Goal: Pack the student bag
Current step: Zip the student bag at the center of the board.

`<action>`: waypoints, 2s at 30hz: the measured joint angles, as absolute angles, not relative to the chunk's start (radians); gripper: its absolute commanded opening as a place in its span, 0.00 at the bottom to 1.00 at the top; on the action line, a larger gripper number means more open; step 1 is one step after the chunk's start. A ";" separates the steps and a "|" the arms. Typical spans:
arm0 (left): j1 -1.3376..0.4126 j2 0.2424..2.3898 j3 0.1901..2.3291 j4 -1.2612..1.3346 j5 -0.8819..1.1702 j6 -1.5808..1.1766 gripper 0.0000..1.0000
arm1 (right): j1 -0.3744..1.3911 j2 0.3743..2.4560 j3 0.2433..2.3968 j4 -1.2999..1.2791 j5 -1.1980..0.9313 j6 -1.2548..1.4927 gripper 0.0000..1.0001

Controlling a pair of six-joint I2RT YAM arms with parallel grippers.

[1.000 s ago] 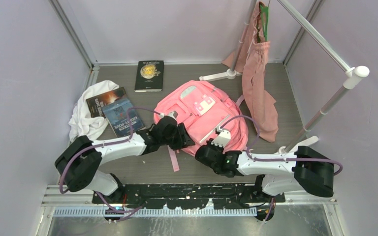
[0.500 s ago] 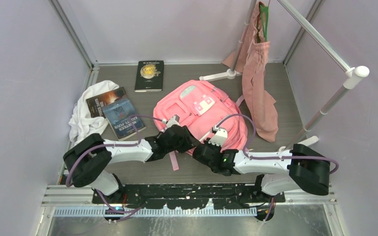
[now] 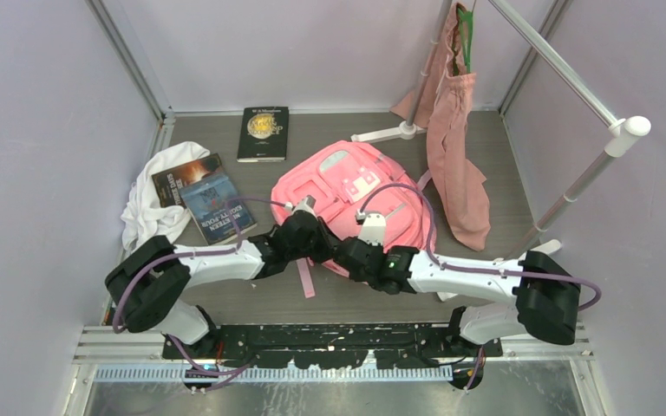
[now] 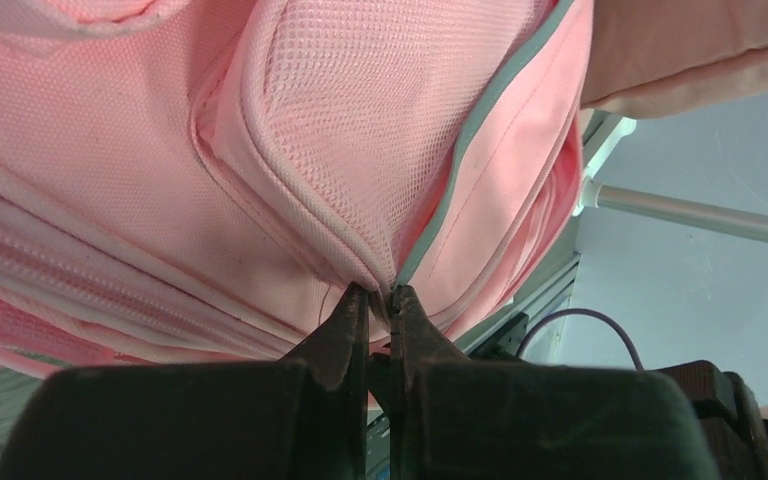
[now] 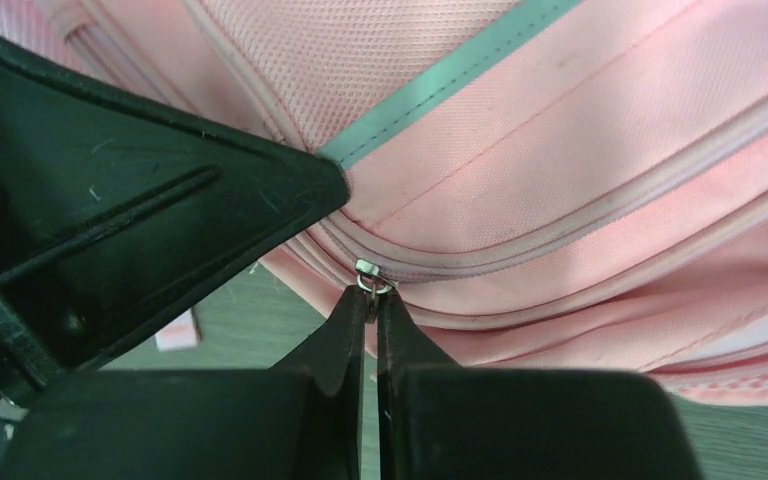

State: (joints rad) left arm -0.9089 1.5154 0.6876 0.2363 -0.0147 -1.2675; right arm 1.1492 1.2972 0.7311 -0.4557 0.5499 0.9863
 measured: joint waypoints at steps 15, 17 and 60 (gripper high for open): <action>-0.580 1.406 0.669 0.013 0.305 -1.018 0.00 | 1.117 1.422 0.905 -0.539 0.382 0.837 0.01; -0.519 1.396 0.672 -0.026 0.341 -0.984 0.00 | 1.117 1.434 0.926 -0.541 0.373 0.820 0.01; -0.660 1.284 0.717 -0.301 -0.025 -1.124 0.66 | 0.924 1.503 0.960 -0.546 0.253 0.686 0.01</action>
